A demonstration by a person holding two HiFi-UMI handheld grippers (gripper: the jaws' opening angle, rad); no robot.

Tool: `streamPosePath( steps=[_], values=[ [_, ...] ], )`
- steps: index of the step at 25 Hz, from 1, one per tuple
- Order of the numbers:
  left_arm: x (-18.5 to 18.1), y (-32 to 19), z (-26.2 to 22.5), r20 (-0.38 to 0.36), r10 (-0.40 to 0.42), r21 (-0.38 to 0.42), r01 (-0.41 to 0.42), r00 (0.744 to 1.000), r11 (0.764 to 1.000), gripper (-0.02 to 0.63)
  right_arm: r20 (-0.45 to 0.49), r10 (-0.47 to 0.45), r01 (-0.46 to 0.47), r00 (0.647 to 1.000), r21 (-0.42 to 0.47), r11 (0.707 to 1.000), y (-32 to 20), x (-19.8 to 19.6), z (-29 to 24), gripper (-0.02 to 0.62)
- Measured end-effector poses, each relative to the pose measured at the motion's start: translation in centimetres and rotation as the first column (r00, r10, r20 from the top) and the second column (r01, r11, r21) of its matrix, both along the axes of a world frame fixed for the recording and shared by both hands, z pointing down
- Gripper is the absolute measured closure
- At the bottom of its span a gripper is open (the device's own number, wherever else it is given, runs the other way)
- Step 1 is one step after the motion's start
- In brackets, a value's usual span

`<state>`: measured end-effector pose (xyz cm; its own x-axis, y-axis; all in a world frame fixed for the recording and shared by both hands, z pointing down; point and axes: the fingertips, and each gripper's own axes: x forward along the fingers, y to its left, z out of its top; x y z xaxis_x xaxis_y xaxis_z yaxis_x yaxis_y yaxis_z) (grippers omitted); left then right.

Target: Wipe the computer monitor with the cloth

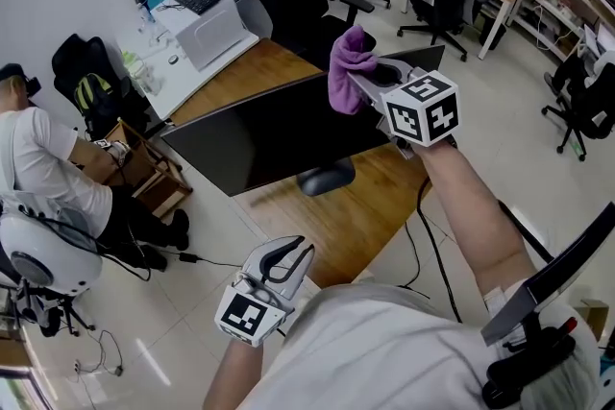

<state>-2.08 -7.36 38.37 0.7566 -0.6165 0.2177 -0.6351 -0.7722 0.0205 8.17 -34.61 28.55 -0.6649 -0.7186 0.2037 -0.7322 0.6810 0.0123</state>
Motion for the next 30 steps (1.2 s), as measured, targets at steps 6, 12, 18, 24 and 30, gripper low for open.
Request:
streamPosePath(
  steps=[6,12,18,24,30],
  values=[
    [2.7,-1.1,-0.1,-0.013,0.015,0.008,-0.014,1.000,1.000,0.514,-0.012,0.054,-0.053,0.998,0.004,0.999,-1.0,5.2,-0.1,0.529],
    [5.3,-1.6,0.0,-0.010,0.034,0.001,-0.034,0.999,0.999,0.515,-0.023,0.109,-0.108,0.994,0.015,0.994,-1.9,10.5,-0.1,0.529],
    [7.3,-1.9,0.1,-0.010,0.033,-0.001,-0.033,0.999,0.999,0.514,-0.030,0.132,-0.131,0.991,0.019,0.991,-2.6,13.9,-0.1,0.529],
    [8.4,-1.9,0.8,0.005,0.025,-0.023,-0.025,1.000,0.999,0.515,-0.036,0.159,-0.158,0.987,0.022,0.987,-3.5,16.7,0.0,0.529],
    [9.2,-2.0,0.7,0.002,0.021,-0.010,-0.021,1.000,1.000,0.514,-0.041,0.179,-0.178,0.983,0.027,0.984,-3.9,19.1,0.0,0.529]
  ],
)
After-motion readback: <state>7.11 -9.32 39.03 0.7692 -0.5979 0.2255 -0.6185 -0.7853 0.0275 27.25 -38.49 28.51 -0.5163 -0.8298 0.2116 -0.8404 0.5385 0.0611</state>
